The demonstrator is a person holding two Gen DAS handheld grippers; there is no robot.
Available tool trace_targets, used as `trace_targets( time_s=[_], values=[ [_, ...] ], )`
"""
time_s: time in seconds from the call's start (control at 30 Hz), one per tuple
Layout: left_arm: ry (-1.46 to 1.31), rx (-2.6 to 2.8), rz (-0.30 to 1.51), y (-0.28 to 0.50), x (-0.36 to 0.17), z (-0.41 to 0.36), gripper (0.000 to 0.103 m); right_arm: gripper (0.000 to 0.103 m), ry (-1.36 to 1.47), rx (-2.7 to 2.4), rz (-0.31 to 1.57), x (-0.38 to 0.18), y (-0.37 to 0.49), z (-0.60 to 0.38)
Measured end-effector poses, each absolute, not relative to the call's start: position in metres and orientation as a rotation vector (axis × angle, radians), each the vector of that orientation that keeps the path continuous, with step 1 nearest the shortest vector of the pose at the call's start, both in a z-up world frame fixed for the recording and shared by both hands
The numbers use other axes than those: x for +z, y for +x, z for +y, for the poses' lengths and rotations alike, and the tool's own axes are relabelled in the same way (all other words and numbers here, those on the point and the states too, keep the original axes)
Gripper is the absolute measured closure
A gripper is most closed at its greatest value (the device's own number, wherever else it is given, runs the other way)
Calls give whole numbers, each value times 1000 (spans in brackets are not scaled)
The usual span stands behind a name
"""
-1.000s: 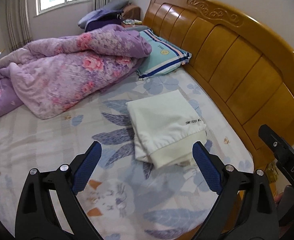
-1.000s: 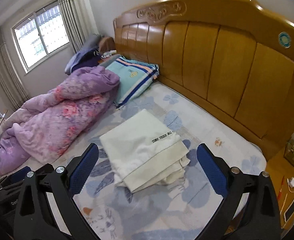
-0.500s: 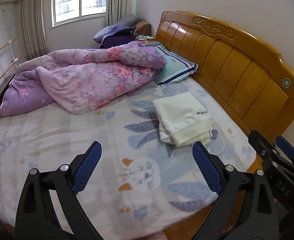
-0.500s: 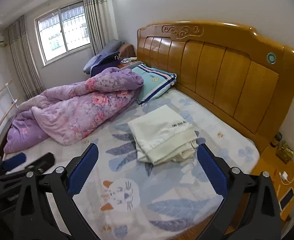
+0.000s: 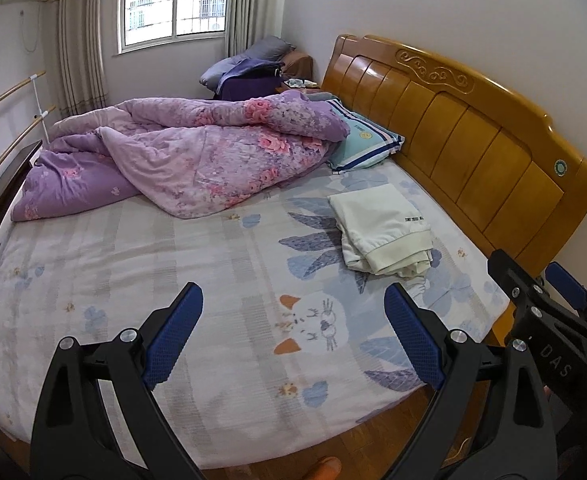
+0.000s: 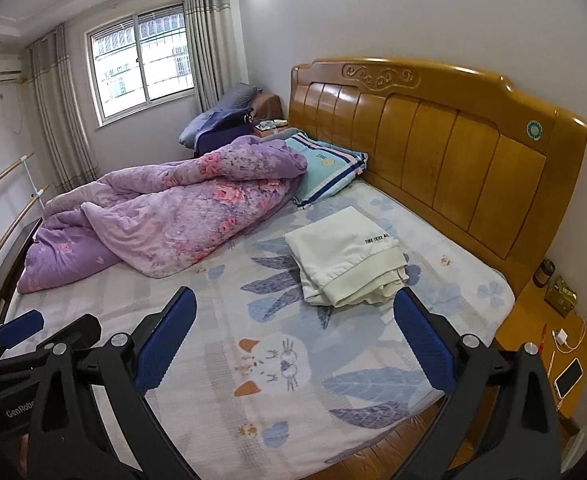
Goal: Fold large clothes
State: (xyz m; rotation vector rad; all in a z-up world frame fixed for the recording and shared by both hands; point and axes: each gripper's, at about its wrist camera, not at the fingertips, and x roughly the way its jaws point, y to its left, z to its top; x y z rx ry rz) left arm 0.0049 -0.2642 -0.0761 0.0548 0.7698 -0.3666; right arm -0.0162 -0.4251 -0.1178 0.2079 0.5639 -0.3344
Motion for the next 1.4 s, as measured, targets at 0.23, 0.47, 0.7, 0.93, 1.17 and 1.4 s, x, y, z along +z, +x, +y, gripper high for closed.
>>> trace_targets(
  time_s=[0.23, 0.47, 0.7, 0.93, 1.17, 1.4],
  values=[
    [59, -415, 786, 23, -79, -224, 11, 8, 246, -381, 568, -120, -6, -389],
    [74, -481, 786, 46, -80, -198, 11, 8, 236, -432, 573, -122, 10, -357],
    [68, -505, 794, 63, -84, -186, 11, 8, 206, -469, 577, -122, 23, -341],
    [60, -508, 796, 69, -84, -185, 11, 8, 204, -477, 583, -123, 28, -340],
    [62, -508, 800, 72, -85, -185, 11, 8, 208, -476, 590, -123, 30, -341],
    [63, -509, 801, 74, -86, -188, 11, 8, 213, -475, 591, -125, 31, -340]
  ],
)
